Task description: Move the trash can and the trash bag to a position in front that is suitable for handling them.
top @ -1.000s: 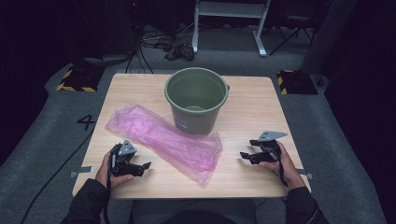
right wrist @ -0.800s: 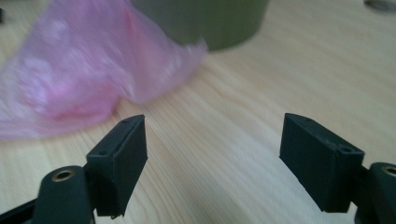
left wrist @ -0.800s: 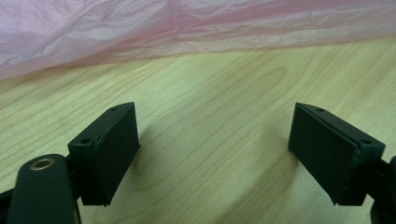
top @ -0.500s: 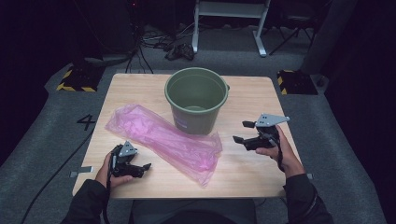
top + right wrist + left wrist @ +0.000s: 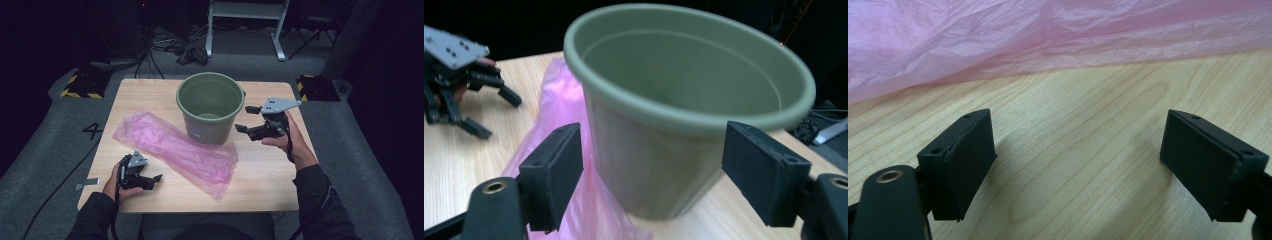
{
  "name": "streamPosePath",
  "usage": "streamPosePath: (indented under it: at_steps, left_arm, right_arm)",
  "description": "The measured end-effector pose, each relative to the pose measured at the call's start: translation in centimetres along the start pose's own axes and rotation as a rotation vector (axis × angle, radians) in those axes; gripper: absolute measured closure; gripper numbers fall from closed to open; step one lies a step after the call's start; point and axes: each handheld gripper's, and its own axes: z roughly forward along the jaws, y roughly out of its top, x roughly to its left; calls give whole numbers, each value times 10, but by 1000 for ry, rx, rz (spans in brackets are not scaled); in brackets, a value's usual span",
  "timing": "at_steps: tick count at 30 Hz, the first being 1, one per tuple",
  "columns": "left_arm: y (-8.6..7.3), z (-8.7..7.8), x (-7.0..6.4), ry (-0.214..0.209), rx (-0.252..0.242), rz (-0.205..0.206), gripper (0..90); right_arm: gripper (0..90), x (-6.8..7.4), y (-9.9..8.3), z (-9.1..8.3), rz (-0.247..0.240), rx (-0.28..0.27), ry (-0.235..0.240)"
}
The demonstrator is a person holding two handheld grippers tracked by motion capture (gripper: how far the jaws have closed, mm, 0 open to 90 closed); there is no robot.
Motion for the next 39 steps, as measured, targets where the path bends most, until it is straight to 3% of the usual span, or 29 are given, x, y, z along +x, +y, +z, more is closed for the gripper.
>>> streamPosePath:
  at_steps: [5,16,23,24,31,34,36,39]
  left_arm:
    - [0,0,0,1,-2,0,141]
    - [0,0,0,3,-2,-2,142]
    - [0,0,0,3,-2,-3,142]
    - [0,0,0,3,-3,-3,142]
    - [0,0,0,2,-2,-4,142]
    - [0,0,0,3,-3,-2,142]
    - [0,0,0,3,-3,-4,142]
    - [0,0,0,2,-3,-2,142]
  right_arm:
    - [244,3,17,3,-12,-28,29]
    - [244,9,41,37,-43,37,103]
    - [244,11,44,56,-52,81,140]
    - [245,10,43,64,-56,112,145]
    - [252,4,36,81,-50,186,138]
    - [303,3,33,85,-46,207,151]
    - [353,3,32,87,-63,227,135]
    - [405,1,34,88,-57,250,158]
